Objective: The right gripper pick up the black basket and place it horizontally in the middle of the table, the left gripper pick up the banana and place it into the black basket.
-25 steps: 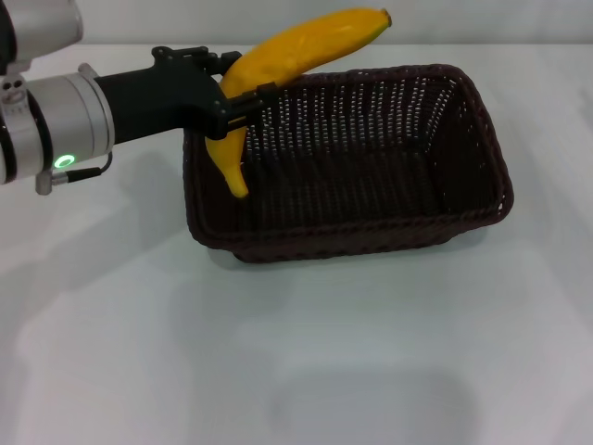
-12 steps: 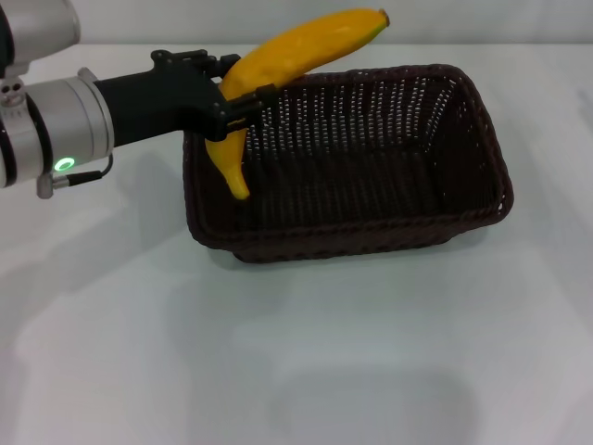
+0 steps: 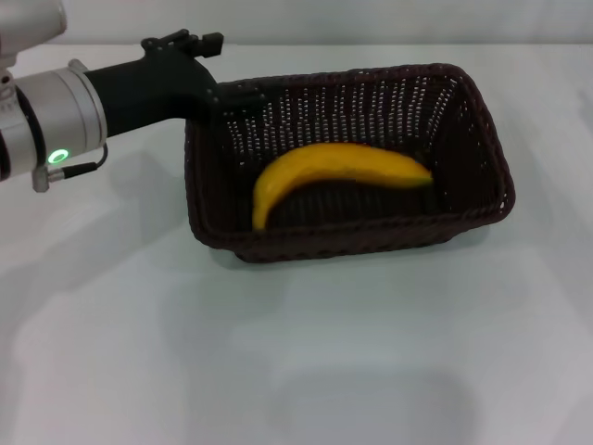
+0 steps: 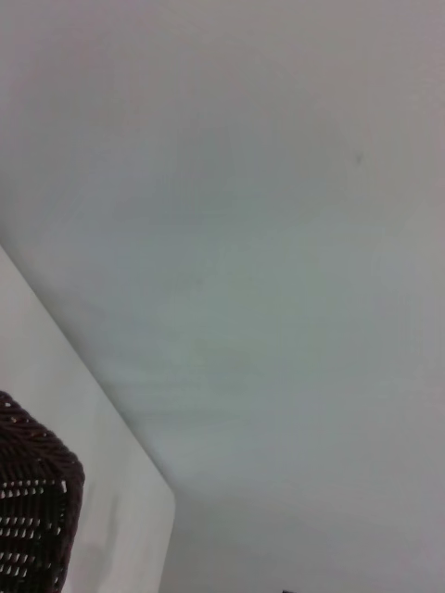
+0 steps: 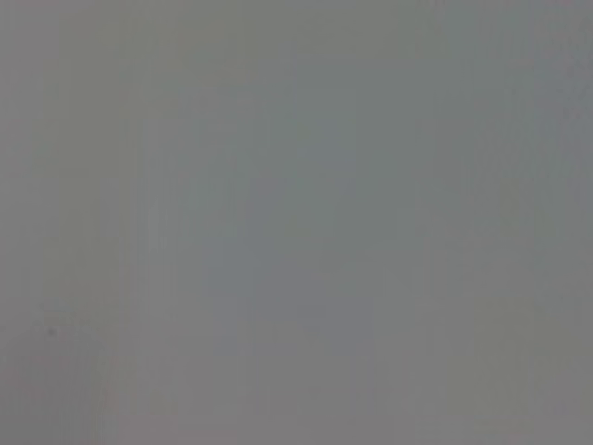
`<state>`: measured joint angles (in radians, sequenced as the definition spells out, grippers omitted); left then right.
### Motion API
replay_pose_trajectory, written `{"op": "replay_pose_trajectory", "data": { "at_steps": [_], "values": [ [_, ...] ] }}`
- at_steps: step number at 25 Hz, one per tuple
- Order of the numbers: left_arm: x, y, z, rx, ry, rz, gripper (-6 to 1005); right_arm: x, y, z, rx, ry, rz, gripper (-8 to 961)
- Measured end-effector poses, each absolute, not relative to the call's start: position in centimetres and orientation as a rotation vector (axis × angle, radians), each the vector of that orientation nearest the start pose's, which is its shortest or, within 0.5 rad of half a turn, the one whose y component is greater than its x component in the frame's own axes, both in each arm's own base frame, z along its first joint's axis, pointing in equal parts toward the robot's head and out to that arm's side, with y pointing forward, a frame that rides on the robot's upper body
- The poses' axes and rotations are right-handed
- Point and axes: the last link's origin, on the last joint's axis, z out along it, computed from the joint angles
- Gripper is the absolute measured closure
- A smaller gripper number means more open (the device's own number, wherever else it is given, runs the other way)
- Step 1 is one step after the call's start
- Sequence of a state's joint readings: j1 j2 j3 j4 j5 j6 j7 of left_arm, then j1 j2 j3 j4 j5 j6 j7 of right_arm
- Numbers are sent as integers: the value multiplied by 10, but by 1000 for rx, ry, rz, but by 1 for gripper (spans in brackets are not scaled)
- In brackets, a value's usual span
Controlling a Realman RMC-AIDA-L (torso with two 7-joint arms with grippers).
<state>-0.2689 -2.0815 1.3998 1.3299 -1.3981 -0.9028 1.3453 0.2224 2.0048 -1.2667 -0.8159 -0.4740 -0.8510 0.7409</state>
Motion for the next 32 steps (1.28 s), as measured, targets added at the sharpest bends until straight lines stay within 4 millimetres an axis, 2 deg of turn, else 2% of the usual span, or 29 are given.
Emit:
{"op": "replay_pose_trajectory", "data": {
  "at_steps": [4, 9, 15, 16, 17, 19, 22, 27, 32],
  "values": [
    [-188, 363, 23, -2347, -458, -557, 125, 301, 365, 110, -1603, 460, 859, 305],
    [-200, 356, 35, -2213, -439, -626, 125, 301, 364, 109, -1605, 456, 866, 305],
    [-219, 325, 49, -1957, -255, -728, 125, 307, 358, 106, -1604, 457, 895, 305],
    [-219, 325, 49, -1957, -255, -728, 125, 307, 358, 106, -1606, 456, 899, 305],
    [-222, 314, 51, -1865, -196, -740, 125, 306, 357, 106, -1608, 450, 907, 305],
    [-226, 308, 53, -1803, -181, -740, 125, 305, 357, 106, -1611, 441, 917, 305],
    [-237, 300, 58, -1725, -194, -715, 125, 304, 356, 106, -1614, 434, 925, 305],
    [-256, 285, 61, -1690, -255, -699, 125, 311, 351, 109, -1599, 450, 911, 305],
    [-274, 272, 66, -1611, -323, -757, 125, 328, 344, 116, -1550, 492, 893, 305]
  ]
}}
